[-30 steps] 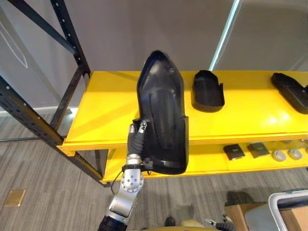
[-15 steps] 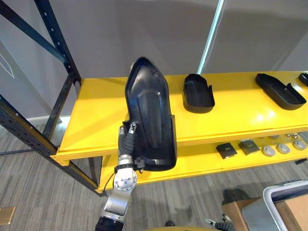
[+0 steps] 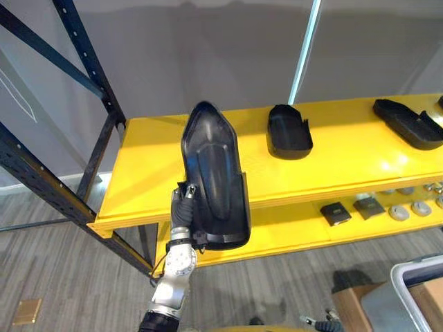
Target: Walk over and take plastic housings, then place them on the shelf
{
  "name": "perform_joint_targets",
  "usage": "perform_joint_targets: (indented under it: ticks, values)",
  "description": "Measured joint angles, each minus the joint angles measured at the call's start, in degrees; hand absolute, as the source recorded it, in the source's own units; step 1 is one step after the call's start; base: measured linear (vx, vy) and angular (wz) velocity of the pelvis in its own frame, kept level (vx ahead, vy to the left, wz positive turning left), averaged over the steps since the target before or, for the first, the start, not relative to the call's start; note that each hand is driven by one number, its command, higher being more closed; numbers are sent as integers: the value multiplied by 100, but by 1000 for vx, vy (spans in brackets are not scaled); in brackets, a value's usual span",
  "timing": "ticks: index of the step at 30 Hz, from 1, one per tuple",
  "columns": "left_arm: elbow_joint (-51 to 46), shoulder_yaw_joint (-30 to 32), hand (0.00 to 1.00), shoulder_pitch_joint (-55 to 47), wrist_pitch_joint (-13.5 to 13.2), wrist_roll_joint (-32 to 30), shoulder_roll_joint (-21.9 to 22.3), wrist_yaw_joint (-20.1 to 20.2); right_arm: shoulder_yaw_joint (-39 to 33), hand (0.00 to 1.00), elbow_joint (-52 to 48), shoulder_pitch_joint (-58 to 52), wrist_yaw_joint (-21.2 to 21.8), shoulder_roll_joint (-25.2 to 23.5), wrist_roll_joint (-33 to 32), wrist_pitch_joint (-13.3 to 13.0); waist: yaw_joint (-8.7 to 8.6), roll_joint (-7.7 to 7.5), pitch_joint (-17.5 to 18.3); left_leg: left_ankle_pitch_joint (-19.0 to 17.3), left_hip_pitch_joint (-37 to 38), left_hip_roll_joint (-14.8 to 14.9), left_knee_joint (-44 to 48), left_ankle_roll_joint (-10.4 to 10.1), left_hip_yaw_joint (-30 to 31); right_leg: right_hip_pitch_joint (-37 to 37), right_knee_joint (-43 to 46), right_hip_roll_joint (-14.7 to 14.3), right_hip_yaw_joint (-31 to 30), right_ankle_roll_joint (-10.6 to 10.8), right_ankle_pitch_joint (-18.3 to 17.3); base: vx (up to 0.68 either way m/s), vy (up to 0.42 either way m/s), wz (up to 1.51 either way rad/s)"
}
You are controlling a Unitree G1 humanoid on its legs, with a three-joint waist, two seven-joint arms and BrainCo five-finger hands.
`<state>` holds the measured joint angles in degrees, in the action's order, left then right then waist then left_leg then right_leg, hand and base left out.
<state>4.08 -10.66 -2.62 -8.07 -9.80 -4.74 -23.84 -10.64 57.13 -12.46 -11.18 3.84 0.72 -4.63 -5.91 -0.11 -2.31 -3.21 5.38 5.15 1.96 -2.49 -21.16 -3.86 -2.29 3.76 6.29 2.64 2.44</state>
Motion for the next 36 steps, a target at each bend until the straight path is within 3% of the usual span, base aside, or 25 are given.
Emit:
perform_joint_targets:
  ticks: [8,11,13,16,21,28,36]
  values:
    - [157,193,100,366,59,-116,-337,-24,167,0,3,45,18,32,48,11,-145,-10,14,68,206,-177,-353,40,-172,18,-131,54,-113,96,76,-5,26,-10]
    - [676,487,100,897,162,-147,-380,-106,219,0,5,51,26,63,122,18,-168,-12,16,142,251,-181,-475,10,-228,22,-214,45,-157,53,136,-44,-38,-11]
    - [1090,739,100,1269,260,-113,-496,-176,231,0,5,52,31,62,172,20,-272,-20,21,221,271,-183,-593,6,-222,19,-284,34,-143,44,179,-60,-53,0]
    - [1752,1068,100,1883,424,261,-627,-274,270,0,5,-8,138,88,172,69,-295,-21,22,280,281,-180,-684,-31,-222,30,-330,13,-141,33,207,-60,-54,-1]
    - [2356,1139,100,2672,554,479,-957,-375,281,0,5,-78,168,96,171,71,-335,-33,23,310,191,-192,-728,-31,-187,120,-336,13,-111,27,215,-46,-38,4]
    - [3551,1351,100,3662,667,837,-1192,-367,282,0,6,-43,273,40,171,71,-568,-136,-39,328,42,-214,-730,-8,-100,220,-336,12,-25,28,214,-30,-40,7]
    - [4453,1378,100,4289,789,955,-1373,-312,275,0,1,-32,260,15,162,49,-591,-160,-249,346,-96,-208,-728,-23,-109,331,-335,17,-25,-9,240,-39,-40,0]
